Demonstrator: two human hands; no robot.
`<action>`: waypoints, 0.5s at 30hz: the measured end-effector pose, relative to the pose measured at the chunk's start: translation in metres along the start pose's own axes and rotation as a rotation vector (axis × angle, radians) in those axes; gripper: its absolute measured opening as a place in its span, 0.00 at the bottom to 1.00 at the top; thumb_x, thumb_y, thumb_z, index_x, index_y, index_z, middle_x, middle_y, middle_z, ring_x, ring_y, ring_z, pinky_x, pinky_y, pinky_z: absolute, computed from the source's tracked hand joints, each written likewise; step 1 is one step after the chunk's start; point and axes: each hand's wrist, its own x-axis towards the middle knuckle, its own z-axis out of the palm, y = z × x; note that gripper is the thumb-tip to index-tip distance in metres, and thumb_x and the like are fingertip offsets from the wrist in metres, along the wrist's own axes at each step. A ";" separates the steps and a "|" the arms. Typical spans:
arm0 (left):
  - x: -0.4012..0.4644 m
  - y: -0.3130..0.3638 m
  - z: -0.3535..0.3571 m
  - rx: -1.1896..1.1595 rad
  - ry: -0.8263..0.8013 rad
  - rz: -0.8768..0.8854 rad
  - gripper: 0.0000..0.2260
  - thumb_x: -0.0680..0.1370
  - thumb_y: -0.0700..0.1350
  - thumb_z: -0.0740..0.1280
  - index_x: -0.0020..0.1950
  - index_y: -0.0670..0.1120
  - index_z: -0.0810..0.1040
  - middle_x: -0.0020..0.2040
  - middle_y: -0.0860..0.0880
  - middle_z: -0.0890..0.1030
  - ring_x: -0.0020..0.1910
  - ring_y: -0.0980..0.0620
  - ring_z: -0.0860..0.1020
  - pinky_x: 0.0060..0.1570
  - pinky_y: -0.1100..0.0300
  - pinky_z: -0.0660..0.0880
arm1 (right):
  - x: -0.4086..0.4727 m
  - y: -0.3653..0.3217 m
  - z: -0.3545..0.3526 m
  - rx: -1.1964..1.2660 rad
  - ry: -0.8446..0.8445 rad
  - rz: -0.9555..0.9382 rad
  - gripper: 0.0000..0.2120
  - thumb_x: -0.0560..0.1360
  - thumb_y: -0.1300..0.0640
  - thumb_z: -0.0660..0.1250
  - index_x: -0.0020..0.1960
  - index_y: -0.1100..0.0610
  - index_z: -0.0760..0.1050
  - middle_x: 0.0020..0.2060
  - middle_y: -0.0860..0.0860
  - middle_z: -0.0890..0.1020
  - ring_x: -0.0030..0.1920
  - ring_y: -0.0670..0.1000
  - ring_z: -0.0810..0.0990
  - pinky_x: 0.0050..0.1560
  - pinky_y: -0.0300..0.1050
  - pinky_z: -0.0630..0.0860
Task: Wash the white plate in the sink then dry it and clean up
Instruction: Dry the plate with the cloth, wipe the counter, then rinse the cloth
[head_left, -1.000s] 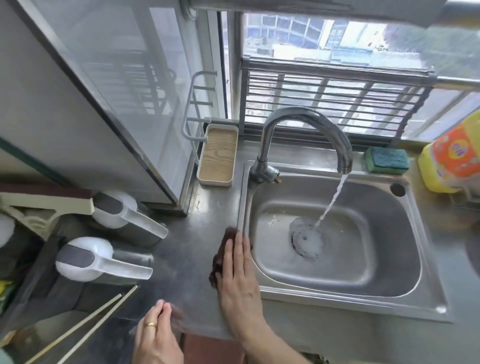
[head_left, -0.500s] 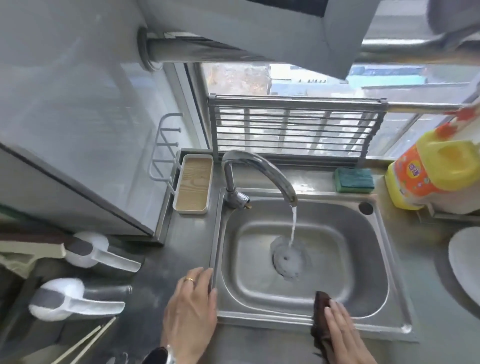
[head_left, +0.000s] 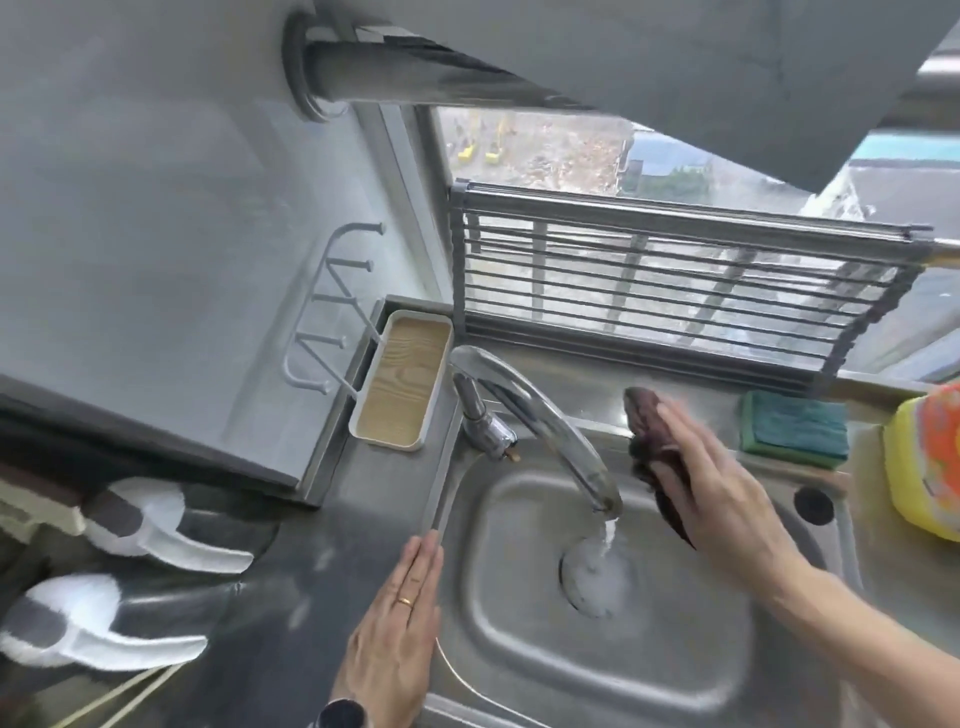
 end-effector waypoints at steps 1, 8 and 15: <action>0.000 0.000 0.002 -0.005 0.005 -0.004 0.25 0.85 0.45 0.51 0.84 0.43 0.61 0.86 0.52 0.58 0.84 0.52 0.58 0.69 0.65 0.71 | 0.033 -0.001 0.008 -0.023 -0.054 -0.079 0.29 0.79 0.59 0.65 0.77 0.62 0.62 0.77 0.57 0.65 0.74 0.56 0.68 0.73 0.50 0.65; -0.001 0.006 0.000 0.008 0.024 -0.039 0.25 0.85 0.44 0.51 0.83 0.43 0.63 0.85 0.52 0.60 0.84 0.53 0.60 0.68 0.64 0.75 | 0.169 -0.062 0.094 0.057 -0.570 -0.326 0.30 0.84 0.50 0.56 0.80 0.64 0.53 0.80 0.59 0.54 0.80 0.57 0.50 0.79 0.55 0.51; -0.003 -0.003 0.012 0.109 0.006 -0.008 0.26 0.83 0.41 0.55 0.82 0.39 0.61 0.86 0.46 0.58 0.84 0.47 0.59 0.77 0.54 0.62 | 0.155 -0.038 0.109 0.012 -0.506 -0.280 0.32 0.83 0.53 0.61 0.80 0.61 0.50 0.81 0.56 0.50 0.81 0.53 0.46 0.79 0.52 0.53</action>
